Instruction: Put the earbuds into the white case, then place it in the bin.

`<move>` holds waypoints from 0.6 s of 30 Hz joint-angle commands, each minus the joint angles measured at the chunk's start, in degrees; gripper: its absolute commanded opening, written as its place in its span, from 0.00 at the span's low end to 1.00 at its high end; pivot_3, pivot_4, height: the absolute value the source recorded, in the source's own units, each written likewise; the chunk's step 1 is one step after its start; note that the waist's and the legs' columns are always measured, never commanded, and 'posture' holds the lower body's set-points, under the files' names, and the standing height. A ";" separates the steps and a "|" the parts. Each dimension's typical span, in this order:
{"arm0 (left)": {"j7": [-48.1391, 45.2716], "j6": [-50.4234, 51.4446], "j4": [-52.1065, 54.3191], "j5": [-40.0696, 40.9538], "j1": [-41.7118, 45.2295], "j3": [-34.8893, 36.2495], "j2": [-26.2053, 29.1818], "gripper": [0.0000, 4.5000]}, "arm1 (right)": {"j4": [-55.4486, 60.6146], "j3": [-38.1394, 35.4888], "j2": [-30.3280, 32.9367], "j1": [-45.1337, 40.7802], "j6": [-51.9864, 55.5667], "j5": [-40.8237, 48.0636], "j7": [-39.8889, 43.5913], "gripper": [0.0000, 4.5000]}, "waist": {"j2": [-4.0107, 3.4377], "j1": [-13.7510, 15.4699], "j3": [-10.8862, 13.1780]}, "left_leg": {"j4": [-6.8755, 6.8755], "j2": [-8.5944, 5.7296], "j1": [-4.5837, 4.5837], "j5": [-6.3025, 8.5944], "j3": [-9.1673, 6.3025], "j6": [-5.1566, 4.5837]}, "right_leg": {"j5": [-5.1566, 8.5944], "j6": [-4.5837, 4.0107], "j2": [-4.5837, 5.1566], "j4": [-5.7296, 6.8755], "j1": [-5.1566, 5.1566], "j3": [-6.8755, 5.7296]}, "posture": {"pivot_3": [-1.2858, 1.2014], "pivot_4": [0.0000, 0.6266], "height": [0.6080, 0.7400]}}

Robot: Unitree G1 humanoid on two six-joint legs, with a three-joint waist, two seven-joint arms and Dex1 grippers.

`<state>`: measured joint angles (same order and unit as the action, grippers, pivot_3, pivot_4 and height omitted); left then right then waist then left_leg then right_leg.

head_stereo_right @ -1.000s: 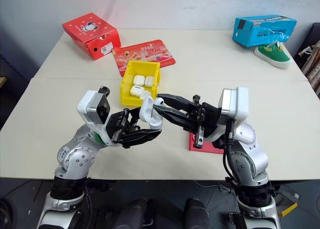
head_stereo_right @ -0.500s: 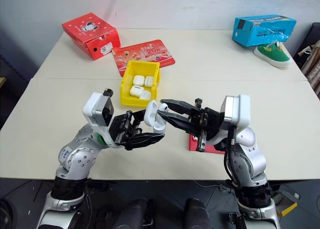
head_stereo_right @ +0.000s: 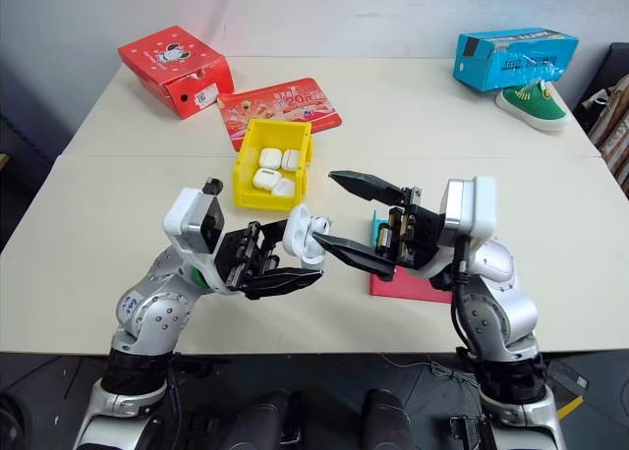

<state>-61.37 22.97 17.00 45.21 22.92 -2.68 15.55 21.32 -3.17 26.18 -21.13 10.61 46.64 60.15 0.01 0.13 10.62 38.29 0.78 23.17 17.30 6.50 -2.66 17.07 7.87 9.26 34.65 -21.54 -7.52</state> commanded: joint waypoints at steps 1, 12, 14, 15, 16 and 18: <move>0.46 -2.19 3.02 0.72 -0.34 0.85 -0.44 0.62 | 3.78 -4.74 4.06 1.46 4.42 4.08 -2.10 1.00 | 0.00 0.04 0.00 | 0.00 0.00 0.00 0.00 -0.01 0.00 | 0.00 0.00 0.01 0.00 0.00 0.00 | 0.52 0.24 1.00; -0.01 -5.64 2.20 -1.04 -9.05 5.07 5.17 0.62 | -28.83 -32.18 25.64 26.93 -11.15 -16.49 5.25 1.00 | 0.02 1.69 0.00 | -0.02 -0.12 -0.01 0.05 0.07 -0.18 | -0.03 0.05 0.08 -0.23 0.12 0.00 | 0.52 0.24 1.00; 0.17 -6.00 2.21 -1.08 -9.74 5.28 5.47 0.62 | -34.39 -31.73 27.80 28.68 -14.94 -21.51 3.84 1.00 | 0.01 1.32 0.00 | -0.03 -0.15 -0.02 0.05 0.17 -0.21 | -0.05 0.09 0.11 -0.28 0.10 0.06 | 0.52 0.24 1.00; 0.24 -6.14 2.19 -1.11 -9.93 5.33 5.58 0.62 | -35.92 -31.17 28.69 29.13 -15.14 -22.88 3.70 1.00 | 0.00 1.19 -0.01 | -0.03 -0.11 -0.04 0.04 0.21 -0.21 | -0.05 0.10 0.10 -0.39 0.09 0.06 | 0.52 0.24 1.00; 0.34 -6.22 2.17 -1.10 -10.00 5.37 5.61 0.62 | -37.26 -30.79 29.09 29.14 -16.19 -24.67 2.57 1.00 | -0.05 0.84 -0.03 | -0.03 -0.08 -0.07 0.03 0.22 -0.19 | -0.05 0.10 0.11 -0.46 0.08 0.07 | 0.52 0.24 1.00; 0.51 -6.38 2.08 -1.10 -10.07 5.47 5.68 0.62 | -37.74 -29.22 29.49 28.19 -16.84 -27.46 0.74 1.00 | -0.06 -0.03 -0.04 | -0.10 0.01 -0.19 -0.01 0.34 -0.11 | -0.05 0.10 0.10 -0.44 0.07 0.09 | 0.52 0.24 1.00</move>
<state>-60.99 17.51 17.54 44.13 12.90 2.22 21.05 -17.18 -32.85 54.08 7.84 -4.49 20.97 62.21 -0.05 0.10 10.58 38.17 0.83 22.93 17.25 6.84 -2.71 17.02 7.96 9.35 34.24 -21.46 -7.44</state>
